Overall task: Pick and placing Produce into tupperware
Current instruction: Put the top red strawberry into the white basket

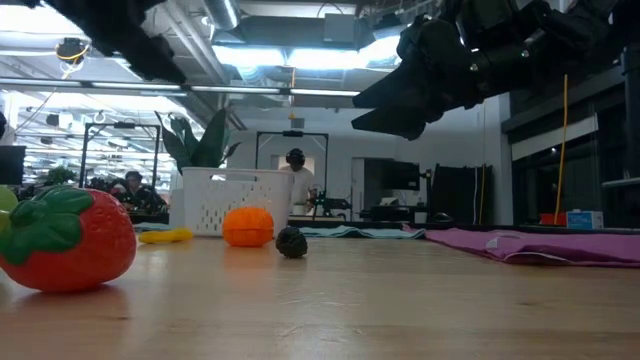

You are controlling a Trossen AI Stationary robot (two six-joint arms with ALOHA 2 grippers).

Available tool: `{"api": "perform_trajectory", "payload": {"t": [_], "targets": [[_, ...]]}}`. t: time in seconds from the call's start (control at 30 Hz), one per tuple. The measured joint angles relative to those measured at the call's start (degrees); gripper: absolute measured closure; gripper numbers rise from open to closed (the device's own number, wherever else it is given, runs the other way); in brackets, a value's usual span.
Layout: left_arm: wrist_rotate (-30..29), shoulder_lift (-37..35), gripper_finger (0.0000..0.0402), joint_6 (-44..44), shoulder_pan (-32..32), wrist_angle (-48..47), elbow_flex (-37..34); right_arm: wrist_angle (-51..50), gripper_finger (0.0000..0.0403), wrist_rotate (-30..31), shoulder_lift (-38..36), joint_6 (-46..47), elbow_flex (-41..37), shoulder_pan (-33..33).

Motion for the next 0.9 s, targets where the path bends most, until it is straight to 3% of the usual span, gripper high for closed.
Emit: {"api": "perform_trajectory", "payload": {"t": [0.17,0.4,0.63,0.9], "targets": [[-5.68,-0.49,0.0195,-4.55,-6.27,-1.29,-1.86,-0.01,0.0102,0.08,0.01,0.79,0.0,0.0],[-10.32,4.44,0.0195,-14.73,-16.35,-4.23,-1.83,-0.01,0.0102,0.11,0.01,1.6,0.0,0.02],[-11.85,10.93,0.0195,-29.5,-25.75,-7.04,-1.86,-0.3,0.0102,0.13,0.0,1.64,0.0,0.0],[-15.1,21.17,0.0195,-38.83,-35.18,-9.08,2.99,-0.32,0.0102,0.13,0.01,3.06,0.0,0.02]]}}
